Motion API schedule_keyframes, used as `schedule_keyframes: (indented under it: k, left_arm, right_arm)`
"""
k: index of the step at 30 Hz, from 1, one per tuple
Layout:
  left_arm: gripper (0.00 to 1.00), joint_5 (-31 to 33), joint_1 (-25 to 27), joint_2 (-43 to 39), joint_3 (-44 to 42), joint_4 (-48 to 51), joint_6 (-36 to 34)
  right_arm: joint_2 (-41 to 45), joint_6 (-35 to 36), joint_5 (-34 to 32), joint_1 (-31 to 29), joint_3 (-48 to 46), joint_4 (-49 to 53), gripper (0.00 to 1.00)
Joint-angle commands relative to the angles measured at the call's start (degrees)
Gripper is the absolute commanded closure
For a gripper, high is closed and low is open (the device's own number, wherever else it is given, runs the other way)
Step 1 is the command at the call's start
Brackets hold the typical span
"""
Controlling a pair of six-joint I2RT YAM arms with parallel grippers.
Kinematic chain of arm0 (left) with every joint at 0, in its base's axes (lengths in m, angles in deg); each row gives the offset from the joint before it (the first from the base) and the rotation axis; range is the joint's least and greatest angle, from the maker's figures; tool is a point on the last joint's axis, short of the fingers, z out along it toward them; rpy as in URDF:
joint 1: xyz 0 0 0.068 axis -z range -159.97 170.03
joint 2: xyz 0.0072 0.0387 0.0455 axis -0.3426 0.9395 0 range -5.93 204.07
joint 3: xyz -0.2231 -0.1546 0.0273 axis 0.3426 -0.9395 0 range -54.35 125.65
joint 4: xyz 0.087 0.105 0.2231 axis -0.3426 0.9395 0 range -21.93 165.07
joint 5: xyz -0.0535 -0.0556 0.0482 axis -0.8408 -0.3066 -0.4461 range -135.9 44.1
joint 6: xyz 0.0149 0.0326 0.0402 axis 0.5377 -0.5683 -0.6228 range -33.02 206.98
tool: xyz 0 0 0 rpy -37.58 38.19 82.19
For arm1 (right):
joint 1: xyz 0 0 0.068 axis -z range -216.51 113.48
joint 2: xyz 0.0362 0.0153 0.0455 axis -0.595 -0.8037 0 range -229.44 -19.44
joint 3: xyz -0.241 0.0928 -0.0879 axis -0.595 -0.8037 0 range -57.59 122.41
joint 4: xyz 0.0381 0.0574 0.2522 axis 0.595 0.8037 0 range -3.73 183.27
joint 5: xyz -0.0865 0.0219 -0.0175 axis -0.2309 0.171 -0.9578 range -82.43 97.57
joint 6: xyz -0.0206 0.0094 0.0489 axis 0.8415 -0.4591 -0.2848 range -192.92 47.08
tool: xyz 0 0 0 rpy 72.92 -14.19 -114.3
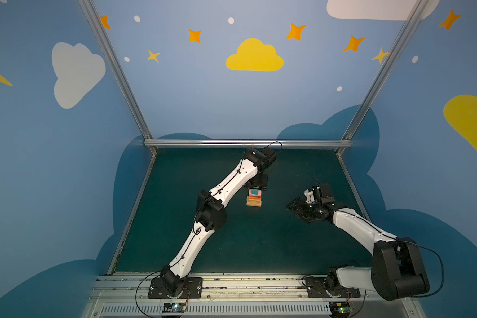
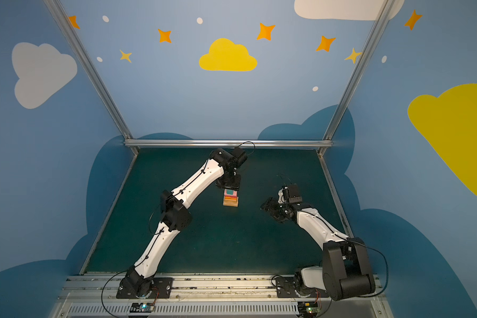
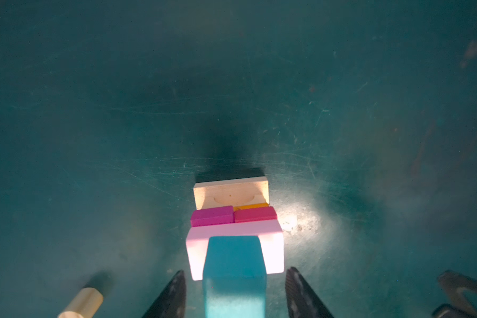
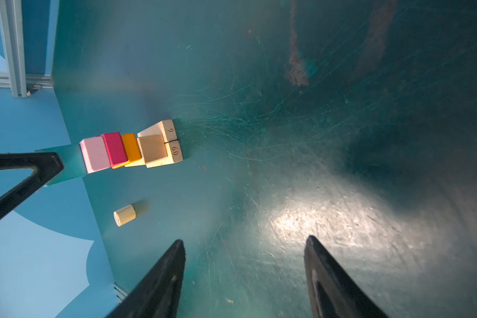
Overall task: Build the wood block tower
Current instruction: 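Lower the teal cube onto the pink block and open the left gripper, then withdraw the left gripper while moving the right gripper toward the tower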
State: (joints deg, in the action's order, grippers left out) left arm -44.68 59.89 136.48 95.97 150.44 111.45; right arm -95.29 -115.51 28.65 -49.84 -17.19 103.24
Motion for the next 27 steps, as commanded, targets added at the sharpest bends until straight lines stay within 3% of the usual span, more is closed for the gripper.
schedule_keyframes:
  k: [1, 10, 14, 20, 22, 27]
  left_arm:
    - [0.3, 1.32, -0.3, -2.82, 1.55, 0.25, 0.35]
    - [0.33, 2.84, -1.82, -10.51, 1.51, -0.04, 0.73]
    - [0.46, 3.01, -3.7, -15.08, -0.28, 0.63, -0.23]
    - [0.93, -1.1, -7.44, -25.83, -18.68, -8.16, -1.78]
    - [0.96, -6.27, -9.74, -30.01, -27.57, -14.11, -1.48]
    - [0.96, -19.52, -13.66, -37.64, -45.44, -28.25, -1.59]
  right_arm:
    - [1.73, 0.32, 0.11, 0.29, 0.55, 1.08, 0.33]
    - [5.4, 0.34, -0.22, 0.07, 2.95, 3.76, 0.34]
    - [5.3, -0.13, 0.5, -0.65, 5.12, 3.42, 0.54]
    - [1.45, -0.31, 0.7, -3.55, 10.25, 2.98, 0.9]
    - [-0.58, -0.39, 0.8, -4.96, 12.48, 2.82, 0.99]
    - [-5.44, 0.14, -1.04, -8.69, 18.13, 4.16, 1.0]
